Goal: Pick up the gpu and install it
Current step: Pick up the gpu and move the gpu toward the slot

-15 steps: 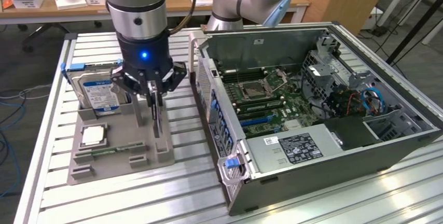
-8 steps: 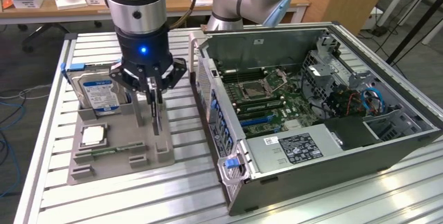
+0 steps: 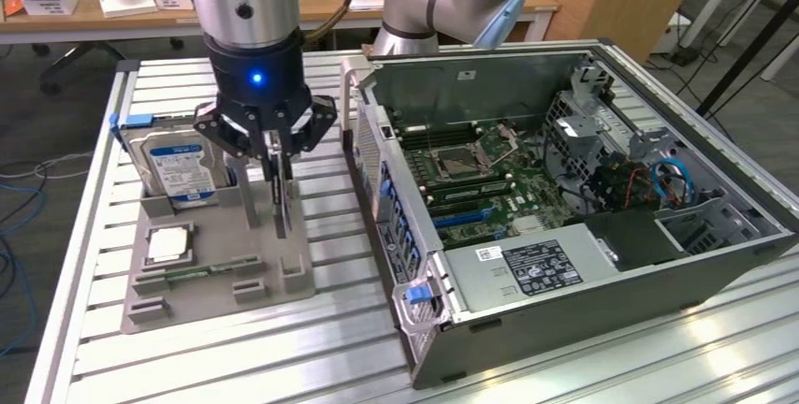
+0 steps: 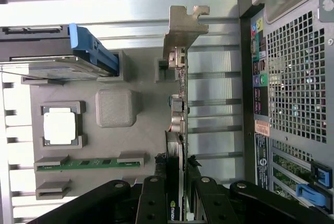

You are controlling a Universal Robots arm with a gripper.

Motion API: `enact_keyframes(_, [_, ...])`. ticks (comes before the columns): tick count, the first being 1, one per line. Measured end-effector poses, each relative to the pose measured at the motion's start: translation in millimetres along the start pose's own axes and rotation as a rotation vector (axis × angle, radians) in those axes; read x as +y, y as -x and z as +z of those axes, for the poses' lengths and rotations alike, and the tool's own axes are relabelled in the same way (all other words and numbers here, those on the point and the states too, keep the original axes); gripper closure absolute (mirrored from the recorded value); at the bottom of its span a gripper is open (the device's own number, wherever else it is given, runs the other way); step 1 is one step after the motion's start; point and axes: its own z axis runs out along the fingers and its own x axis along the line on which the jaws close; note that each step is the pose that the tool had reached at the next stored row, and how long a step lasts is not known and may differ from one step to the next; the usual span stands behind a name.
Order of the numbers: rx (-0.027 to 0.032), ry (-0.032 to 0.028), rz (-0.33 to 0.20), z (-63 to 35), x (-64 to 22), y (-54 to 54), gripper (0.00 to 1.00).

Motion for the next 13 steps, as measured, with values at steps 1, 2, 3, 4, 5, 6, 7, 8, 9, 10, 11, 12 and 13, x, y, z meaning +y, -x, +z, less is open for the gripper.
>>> enact_keyframes(1, [0.0,0.0,0.0,-1.1,0.1,0.0,0.74])
enact_keyframes(2, [0.0,0.0,0.0,-2.3,0.1,0.0,0.74])
enact_keyframes(3, [0.0,0.0,0.0,-3.4,0.2,0.1,0.74])
enact_keyframes(4, [0.0,0.0,0.0,-4.6,0.2,0.1,0.74])
enact_keyframes(5, [0.0,0.0,0.0,-5.7,0.2,0.1,0.74])
enact_keyframes(6, [0.0,0.0,0.0,-7.0,0.3,0.1,0.74])
enact_keyframes(7, [0.0,-0.0001,0.0,-8.2,0.4,0.1,0.74])
enact_keyframes(8, [0.0,0.0,0.0,-9.4,0.4,0.2,0.74])
enact_keyframes(9, [0.0,0.0,0.0,-10.6,0.5,0.2,0.74])
enact_keyframes(10, [0.0,0.0,0.0,-11.8,0.5,0.2,0.74])
enact_keyframes(11, [0.0,0.0,0.0,-13.0,0.6,0.2,0.74])
enact_keyframes(12, [0.0,0.0,0.0,-14.3,0.6,0.2,0.74])
enact_keyframes(13, [0.0,0.0,0.0,-15.6,0.7,0.2,0.74])
